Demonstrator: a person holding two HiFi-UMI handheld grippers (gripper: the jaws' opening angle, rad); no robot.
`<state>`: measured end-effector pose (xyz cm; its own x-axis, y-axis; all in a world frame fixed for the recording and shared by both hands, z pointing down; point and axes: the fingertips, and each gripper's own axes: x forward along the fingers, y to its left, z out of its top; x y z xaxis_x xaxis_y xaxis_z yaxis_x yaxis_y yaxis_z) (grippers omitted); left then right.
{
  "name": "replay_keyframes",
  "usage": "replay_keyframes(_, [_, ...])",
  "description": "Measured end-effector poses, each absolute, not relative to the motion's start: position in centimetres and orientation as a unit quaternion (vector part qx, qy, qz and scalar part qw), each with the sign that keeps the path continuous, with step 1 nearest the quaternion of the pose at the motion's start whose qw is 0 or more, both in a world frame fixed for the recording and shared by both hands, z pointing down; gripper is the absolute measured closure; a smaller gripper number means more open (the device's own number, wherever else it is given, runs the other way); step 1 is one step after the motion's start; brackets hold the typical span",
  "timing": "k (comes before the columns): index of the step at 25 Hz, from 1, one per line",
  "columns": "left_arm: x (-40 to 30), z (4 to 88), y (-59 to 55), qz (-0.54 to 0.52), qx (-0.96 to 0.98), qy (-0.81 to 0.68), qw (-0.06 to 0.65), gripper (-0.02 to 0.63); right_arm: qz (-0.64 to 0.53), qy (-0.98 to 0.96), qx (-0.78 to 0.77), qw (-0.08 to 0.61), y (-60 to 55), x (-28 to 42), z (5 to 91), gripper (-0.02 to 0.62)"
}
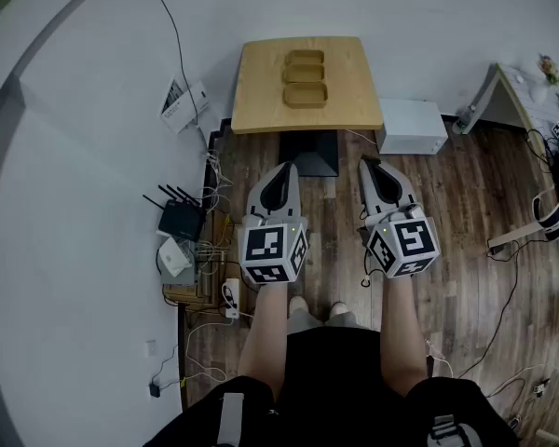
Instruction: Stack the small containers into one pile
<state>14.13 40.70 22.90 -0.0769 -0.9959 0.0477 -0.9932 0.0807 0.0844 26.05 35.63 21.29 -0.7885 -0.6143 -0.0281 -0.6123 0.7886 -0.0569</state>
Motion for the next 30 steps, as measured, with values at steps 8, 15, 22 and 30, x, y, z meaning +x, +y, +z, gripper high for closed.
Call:
replay_keyframes(8, [12.0,21.8,40.6,-0.027,0.677,-0.735,0.036,0.596,-0.008,0.944,-0.330,0.028,35.2,24.5,20.3,0.593])
replay_keyframes(15, [10.1,19.3,40.2,-0.042,0.685,-0.727,0.014,0.595,0.008,0.938,-0.341,0.064,34.6,22.9,17.2,0.592])
replay_keyframes(22, [6.1,18.0,41.5,-0.056,0.685,-0.727,0.005,0.596,0.024,0.935,-0.345,0.077,35.8,19.3,15.8,0.592])
replay_keyframes(30, [2.0,19.3,42.4,-0.046,0.673,-0.738,0.031,0.595,0.027,0.938,-0.338,0.072,36.1,15.8,16.3,0.591])
